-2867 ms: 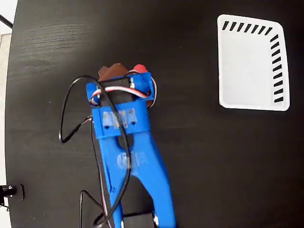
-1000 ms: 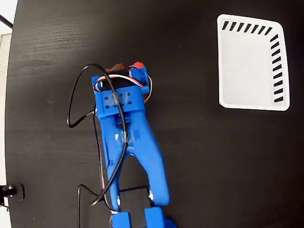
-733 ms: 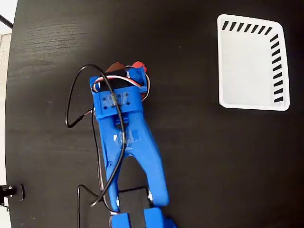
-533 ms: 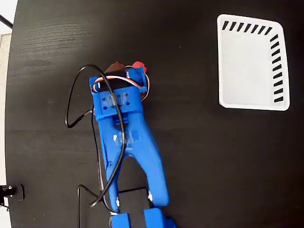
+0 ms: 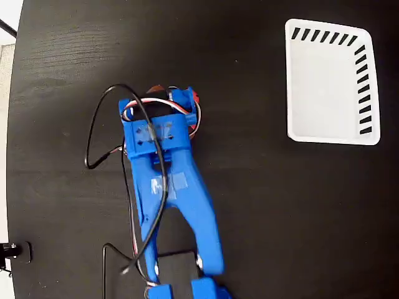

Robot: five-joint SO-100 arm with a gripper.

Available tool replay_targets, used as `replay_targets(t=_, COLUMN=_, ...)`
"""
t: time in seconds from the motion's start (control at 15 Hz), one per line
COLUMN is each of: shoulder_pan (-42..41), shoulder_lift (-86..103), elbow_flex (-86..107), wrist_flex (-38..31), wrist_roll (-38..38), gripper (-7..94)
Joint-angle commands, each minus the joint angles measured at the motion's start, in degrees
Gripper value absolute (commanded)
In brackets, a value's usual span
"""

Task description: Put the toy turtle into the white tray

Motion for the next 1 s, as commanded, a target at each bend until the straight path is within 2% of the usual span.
replay_targets(t=0.0, shoulder_pan=-0.09, shoulder_lift=13.01, elbow_flex=-5.45, wrist_flex=4.75, wrist_roll=1.23, gripper=0)
replay_targets(t=0.47, shoulder_pan=1.32, shoulder_lift=23.64, elbow_flex=-6.24, wrist_flex=11.43, wrist_roll=4.92, gripper=0)
replay_targets(t=0.67, shoulder_pan=7.21, shoulder_lift=22.15, elbow_flex=-16.08, wrist_flex=14.94, wrist_roll=11.07, gripper=0)
replay_targets(t=0.8, shoulder_pan=12.22, shoulder_lift=19.34, elbow_flex=-21.01, wrist_flex=15.38, wrist_roll=17.23, gripper=0)
replay_targets(t=0.93, shoulder_pan=18.63, shoulder_lift=14.33, elbow_flex=-28.21, wrist_flex=15.56, wrist_roll=20.3, gripper=0)
